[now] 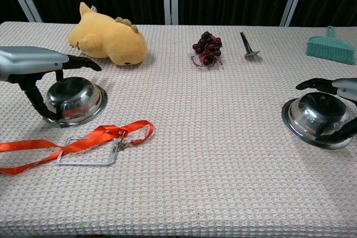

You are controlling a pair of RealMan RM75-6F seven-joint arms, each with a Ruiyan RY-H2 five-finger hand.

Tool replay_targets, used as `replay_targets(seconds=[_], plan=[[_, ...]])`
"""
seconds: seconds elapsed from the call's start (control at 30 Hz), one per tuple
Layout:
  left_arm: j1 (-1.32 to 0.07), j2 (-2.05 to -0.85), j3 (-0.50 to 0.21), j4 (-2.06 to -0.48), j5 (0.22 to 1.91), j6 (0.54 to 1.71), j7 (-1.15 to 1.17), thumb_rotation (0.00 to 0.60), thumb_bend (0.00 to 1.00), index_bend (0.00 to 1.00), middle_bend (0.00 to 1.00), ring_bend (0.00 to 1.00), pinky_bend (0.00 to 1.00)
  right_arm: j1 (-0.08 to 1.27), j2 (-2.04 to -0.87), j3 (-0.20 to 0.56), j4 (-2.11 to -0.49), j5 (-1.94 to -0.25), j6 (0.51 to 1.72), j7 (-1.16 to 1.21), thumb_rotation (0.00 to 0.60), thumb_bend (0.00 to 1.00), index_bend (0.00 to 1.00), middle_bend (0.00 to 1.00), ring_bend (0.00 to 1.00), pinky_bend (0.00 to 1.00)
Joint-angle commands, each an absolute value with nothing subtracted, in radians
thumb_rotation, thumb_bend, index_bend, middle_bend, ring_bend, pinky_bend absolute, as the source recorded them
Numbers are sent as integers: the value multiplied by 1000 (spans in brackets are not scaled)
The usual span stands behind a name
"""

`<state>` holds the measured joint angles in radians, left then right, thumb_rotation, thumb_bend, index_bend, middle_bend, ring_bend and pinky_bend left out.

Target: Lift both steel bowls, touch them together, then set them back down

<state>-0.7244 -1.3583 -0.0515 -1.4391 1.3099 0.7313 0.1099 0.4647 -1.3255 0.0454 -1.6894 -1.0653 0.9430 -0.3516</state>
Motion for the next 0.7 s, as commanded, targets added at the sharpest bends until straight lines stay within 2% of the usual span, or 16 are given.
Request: replay_targets(seconds=[0.03, 0.23, 0.43, 0.5, 0.6, 0.7], plan=[[-724, -1365, -52, -1433, 1324, 748, 101, 600, 42, 98, 73, 62, 405, 469, -1327, 42, -1686, -1056, 940, -357, 589, 211, 0, 35, 0, 33], [-728, -1375, -43, -1413, 1348, 760, 92, 600, 44, 246, 193, 135, 458, 480, -1333, 38, -1684, -1039, 944, -378, 600, 269, 6, 101, 0, 57], [-726, -1385, -35, -1398, 1357, 771, 91, 600, 45, 376, 252, 166, 467, 485, -1340, 35, -1682, -1025, 954, -394, 600, 291, 111, 151, 41, 82], [-720, -1392, -37, -1393, 1359, 788, 85, 600, 45, 444, 300, 191, 482, 482, -1348, 38, -1678, -1029, 974, -396, 600, 298, 180, 179, 85, 111], [-708, -1401, -40, -1384, 1369, 825, 74, 600, 44, 521, 411, 242, 514, 473, -1366, 42, -1668, -1043, 1013, -400, 600, 331, 352, 261, 210, 182], [-695, -1402, -46, -1384, 1375, 858, 53, 600, 56, 571, 503, 294, 553, 469, -1376, 41, -1661, -1061, 1033, -400, 600, 375, 528, 396, 337, 249]])
